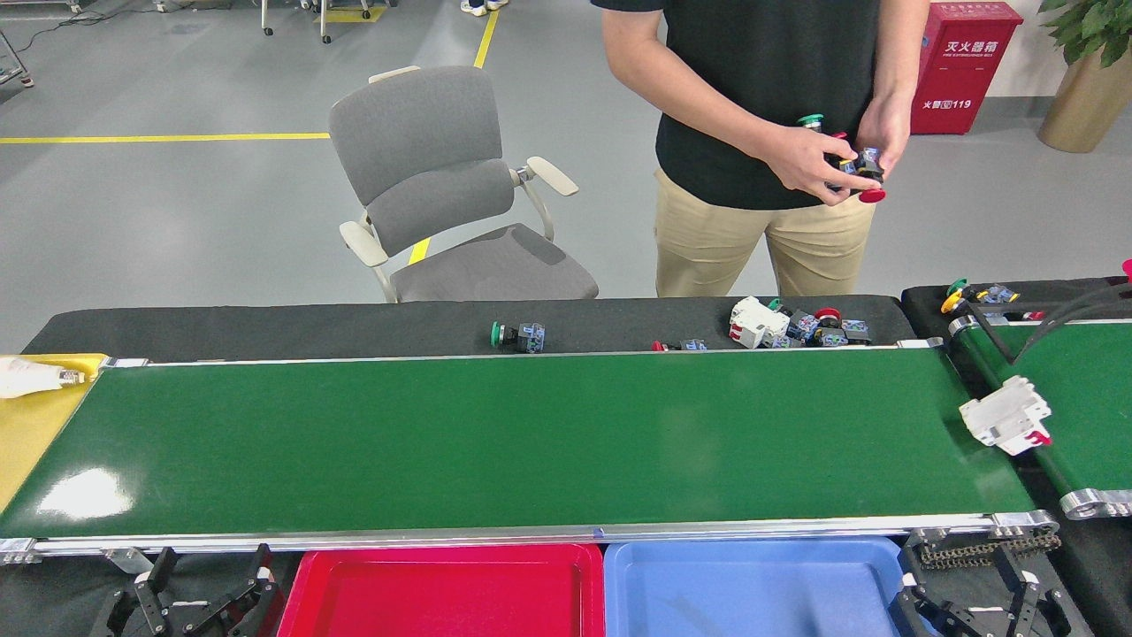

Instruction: Pick switch part from conveyor to tray

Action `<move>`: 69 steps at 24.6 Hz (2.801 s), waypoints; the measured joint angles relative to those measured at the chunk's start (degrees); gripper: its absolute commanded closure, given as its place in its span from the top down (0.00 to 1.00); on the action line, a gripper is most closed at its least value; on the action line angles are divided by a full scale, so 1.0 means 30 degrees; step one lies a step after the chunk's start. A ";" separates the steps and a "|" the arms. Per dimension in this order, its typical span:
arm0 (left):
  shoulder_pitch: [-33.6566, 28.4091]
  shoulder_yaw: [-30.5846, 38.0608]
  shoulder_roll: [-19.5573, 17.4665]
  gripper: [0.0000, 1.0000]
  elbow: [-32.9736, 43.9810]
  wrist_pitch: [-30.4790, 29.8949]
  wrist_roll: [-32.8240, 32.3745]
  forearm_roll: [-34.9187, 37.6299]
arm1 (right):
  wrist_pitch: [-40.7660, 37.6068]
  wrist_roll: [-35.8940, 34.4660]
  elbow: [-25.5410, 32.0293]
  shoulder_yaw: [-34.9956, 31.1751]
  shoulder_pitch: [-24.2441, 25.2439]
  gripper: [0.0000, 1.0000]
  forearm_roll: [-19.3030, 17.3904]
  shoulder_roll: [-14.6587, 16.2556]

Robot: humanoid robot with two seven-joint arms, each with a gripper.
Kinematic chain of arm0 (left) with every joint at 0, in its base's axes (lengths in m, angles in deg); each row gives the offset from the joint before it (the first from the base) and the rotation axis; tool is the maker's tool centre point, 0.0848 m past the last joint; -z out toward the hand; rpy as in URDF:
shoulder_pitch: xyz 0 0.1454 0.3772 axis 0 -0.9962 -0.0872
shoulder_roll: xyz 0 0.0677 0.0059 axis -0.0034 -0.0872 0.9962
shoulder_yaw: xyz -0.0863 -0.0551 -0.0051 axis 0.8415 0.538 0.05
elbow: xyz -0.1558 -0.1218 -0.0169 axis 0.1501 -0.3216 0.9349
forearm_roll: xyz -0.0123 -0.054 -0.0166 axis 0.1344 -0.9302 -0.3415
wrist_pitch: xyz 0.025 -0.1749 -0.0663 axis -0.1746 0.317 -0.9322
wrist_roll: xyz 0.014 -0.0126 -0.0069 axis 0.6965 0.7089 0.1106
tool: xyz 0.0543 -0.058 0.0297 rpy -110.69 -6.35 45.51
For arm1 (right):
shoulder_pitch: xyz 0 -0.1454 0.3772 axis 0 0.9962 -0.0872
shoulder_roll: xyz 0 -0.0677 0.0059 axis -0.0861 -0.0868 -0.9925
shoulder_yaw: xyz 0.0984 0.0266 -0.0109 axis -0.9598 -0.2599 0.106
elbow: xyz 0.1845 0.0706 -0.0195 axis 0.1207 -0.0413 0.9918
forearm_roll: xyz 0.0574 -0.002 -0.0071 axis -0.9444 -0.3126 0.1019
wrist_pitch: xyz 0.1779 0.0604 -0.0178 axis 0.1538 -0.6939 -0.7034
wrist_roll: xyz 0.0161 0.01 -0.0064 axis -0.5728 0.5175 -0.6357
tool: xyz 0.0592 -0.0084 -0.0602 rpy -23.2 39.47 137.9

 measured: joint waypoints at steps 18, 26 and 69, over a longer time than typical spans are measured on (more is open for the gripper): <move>0.0004 -0.0064 -0.0065 1.00 -0.0224 -0.0161 0.0019 0.0006 | 0.0981 0.2294 -0.3387 -0.0031 -0.4161 0.98 -0.0155 0.1284; 0.0323 -0.0071 -0.0065 1.00 -0.0269 -0.0164 0.0027 -0.0004 | 0.1824 0.2520 -0.6472 0.1175 -0.6372 0.98 -0.0084 0.2749; 0.1235 -0.0075 0.0070 1.00 -0.1057 -0.0120 0.0043 -0.0019 | 0.8272 -0.0225 -0.0053 0.5825 0.0013 0.99 -0.1293 0.1671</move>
